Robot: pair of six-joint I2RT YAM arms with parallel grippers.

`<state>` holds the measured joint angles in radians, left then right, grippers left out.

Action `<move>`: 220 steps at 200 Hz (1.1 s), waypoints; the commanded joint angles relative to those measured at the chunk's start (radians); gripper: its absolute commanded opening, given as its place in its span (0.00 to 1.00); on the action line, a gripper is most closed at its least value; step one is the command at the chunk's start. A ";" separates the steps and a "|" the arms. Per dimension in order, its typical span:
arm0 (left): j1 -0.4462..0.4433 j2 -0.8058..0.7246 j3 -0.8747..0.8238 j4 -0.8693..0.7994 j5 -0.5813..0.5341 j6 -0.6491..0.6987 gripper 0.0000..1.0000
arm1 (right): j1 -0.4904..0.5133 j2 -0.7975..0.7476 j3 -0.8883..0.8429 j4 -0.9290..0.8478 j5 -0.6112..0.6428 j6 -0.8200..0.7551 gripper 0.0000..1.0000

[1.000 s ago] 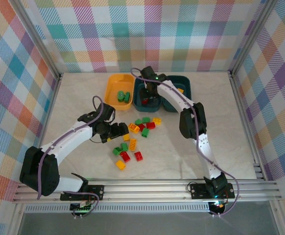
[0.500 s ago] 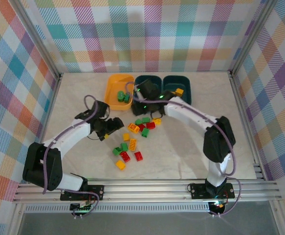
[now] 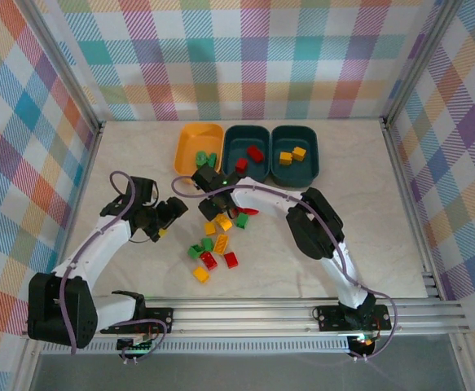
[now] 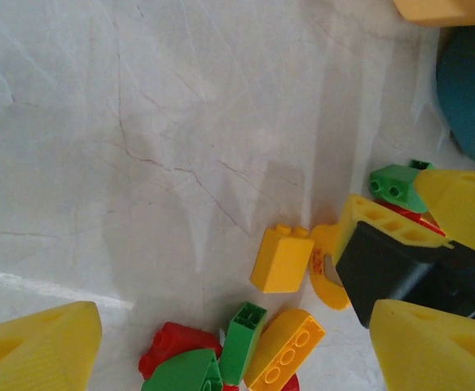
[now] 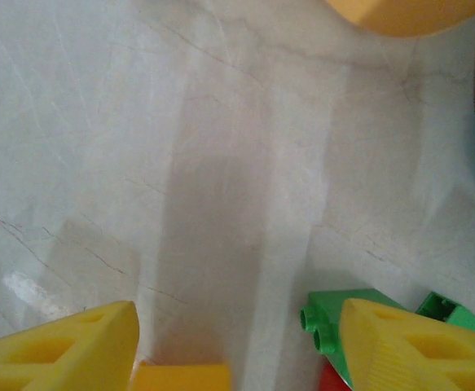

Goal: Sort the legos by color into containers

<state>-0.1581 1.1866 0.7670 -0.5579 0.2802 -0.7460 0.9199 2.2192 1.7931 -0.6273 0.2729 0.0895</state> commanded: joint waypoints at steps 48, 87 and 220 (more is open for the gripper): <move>0.011 0.007 0.016 -0.013 0.027 -0.005 0.86 | 0.017 -0.130 -0.135 0.006 -0.048 0.078 0.65; 0.010 0.013 -0.007 0.019 0.042 -0.024 0.86 | 0.029 -0.180 -0.214 -0.004 -0.080 0.161 0.65; 0.008 0.016 0.001 0.022 0.056 -0.008 0.86 | 0.027 -0.221 -0.172 0.037 -0.037 0.143 0.29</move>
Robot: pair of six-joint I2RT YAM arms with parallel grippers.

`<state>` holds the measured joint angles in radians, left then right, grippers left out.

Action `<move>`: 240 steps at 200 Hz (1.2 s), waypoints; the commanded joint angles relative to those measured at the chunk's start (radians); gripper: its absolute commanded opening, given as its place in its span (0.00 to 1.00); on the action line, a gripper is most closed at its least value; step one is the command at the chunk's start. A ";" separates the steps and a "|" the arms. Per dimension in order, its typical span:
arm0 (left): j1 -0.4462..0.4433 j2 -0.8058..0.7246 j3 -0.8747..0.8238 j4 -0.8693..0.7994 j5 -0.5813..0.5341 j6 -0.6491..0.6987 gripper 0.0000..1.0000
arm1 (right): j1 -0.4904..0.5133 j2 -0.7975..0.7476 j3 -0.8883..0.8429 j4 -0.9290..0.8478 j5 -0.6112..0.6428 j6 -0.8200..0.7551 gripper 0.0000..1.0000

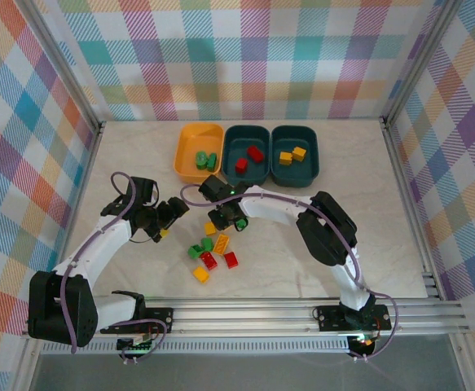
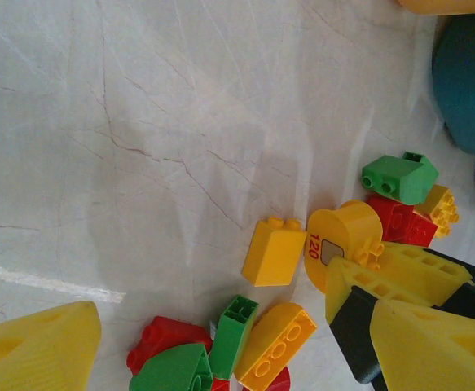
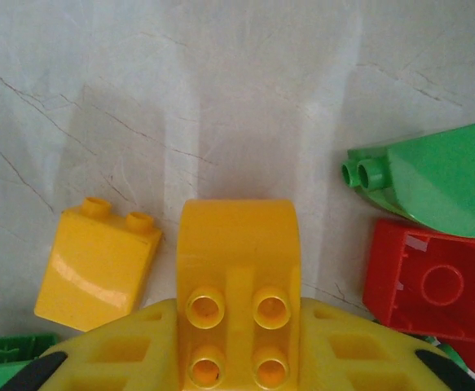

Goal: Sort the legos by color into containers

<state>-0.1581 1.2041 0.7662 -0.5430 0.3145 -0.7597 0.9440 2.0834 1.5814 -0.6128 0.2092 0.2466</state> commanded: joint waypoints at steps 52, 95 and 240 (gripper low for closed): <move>-0.082 -0.003 0.050 -0.028 -0.023 0.049 0.86 | -0.203 -0.248 0.051 0.071 0.056 -0.045 0.26; -0.257 0.076 0.104 -0.006 -0.005 0.100 0.85 | -0.488 -0.189 0.084 0.046 0.003 -0.008 0.26; -0.519 0.366 0.298 -0.078 -0.143 0.139 0.83 | -0.668 -0.019 0.283 -0.102 -0.008 0.052 0.57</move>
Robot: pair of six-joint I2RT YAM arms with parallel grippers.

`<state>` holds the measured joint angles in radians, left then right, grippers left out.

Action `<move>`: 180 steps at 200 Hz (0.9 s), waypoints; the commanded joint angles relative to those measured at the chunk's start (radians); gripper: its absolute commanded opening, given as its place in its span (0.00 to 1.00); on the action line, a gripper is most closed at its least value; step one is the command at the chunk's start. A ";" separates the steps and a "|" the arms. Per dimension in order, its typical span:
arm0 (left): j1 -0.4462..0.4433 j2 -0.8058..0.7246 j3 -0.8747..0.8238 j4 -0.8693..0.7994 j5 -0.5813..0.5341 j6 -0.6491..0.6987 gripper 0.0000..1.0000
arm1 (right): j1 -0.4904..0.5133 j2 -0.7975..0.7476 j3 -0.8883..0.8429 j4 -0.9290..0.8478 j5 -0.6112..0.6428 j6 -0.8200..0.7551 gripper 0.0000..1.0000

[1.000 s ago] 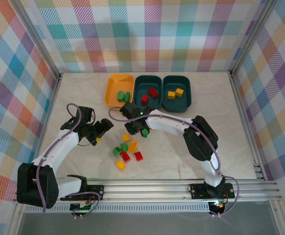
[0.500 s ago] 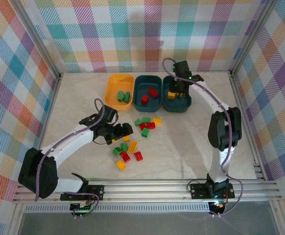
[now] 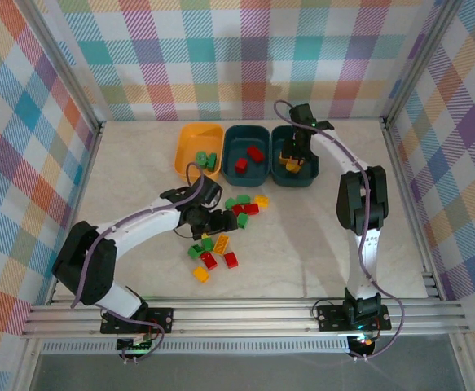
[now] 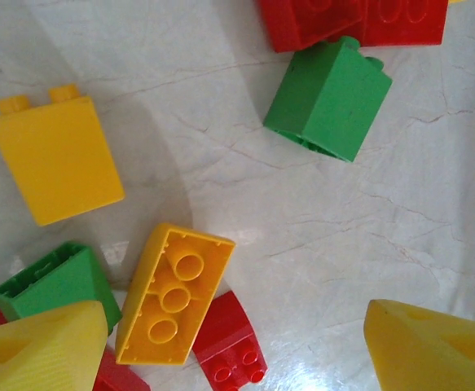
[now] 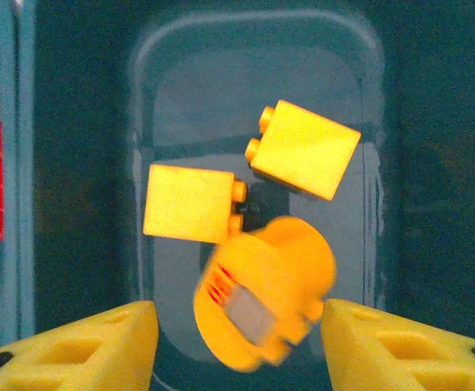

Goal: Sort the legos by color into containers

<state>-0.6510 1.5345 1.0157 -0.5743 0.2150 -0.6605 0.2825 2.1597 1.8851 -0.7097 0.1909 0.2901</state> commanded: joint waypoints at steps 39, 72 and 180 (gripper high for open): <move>-0.046 0.103 0.122 -0.066 -0.082 0.078 0.82 | 0.005 -0.347 -0.287 0.122 -0.050 0.064 0.62; -0.064 0.226 0.250 -0.081 -0.090 0.141 0.81 | 0.024 -0.549 -0.587 0.238 -0.107 0.137 0.66; -0.098 0.433 0.367 -0.041 -0.171 0.229 0.75 | 0.023 -0.866 -0.969 0.223 -0.146 0.141 0.65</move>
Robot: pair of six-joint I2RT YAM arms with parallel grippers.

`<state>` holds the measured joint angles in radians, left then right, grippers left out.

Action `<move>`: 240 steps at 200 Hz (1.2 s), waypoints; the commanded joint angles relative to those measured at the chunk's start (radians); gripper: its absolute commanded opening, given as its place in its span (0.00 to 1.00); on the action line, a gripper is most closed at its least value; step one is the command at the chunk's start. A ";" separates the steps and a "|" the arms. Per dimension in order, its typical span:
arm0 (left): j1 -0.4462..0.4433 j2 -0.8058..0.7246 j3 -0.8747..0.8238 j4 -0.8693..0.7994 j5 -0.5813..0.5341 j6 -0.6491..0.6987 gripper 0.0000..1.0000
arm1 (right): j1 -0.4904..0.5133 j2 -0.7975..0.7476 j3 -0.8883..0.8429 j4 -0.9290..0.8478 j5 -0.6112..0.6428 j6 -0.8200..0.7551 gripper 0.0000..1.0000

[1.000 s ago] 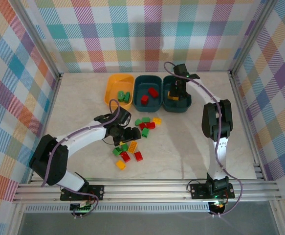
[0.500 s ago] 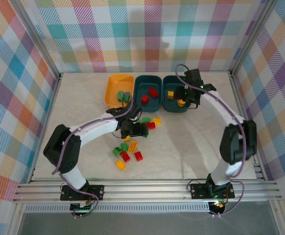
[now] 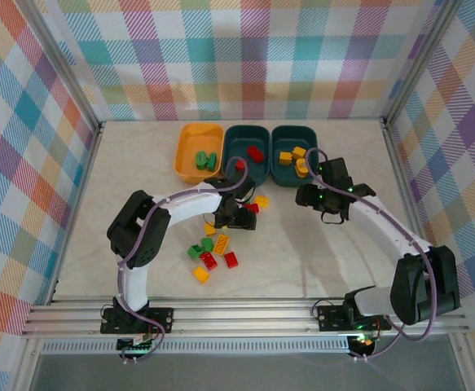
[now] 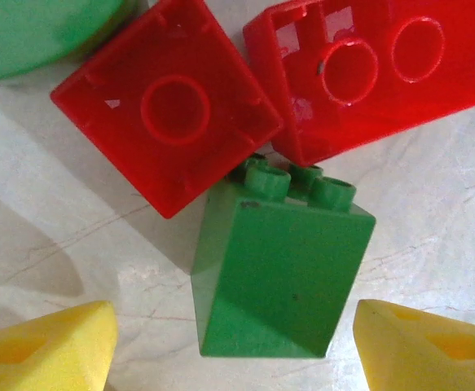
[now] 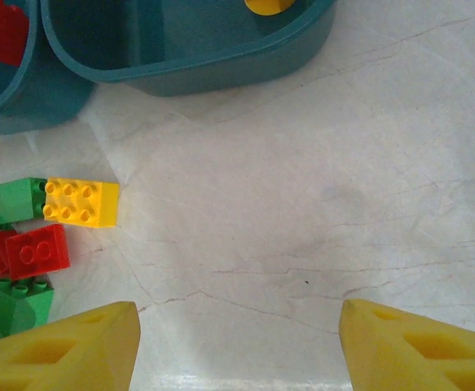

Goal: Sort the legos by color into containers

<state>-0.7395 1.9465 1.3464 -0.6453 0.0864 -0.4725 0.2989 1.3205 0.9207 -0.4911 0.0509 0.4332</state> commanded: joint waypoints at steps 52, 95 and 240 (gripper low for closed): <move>-0.010 0.067 0.064 0.055 -0.042 0.065 0.63 | 0.006 -0.088 0.004 -0.026 0.022 -0.012 0.64; -0.014 0.064 0.059 0.051 -0.039 0.068 0.40 | 0.006 -0.111 0.009 -0.047 0.016 -0.022 0.61; 0.347 -0.030 0.375 -0.128 -0.157 -0.048 0.26 | 0.027 -0.091 -0.018 0.014 -0.160 0.070 0.54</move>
<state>-0.4915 1.7943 1.5810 -0.6876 0.0196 -0.4641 0.3073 1.2182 0.9180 -0.5179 -0.0475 0.4610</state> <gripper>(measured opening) 0.342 0.545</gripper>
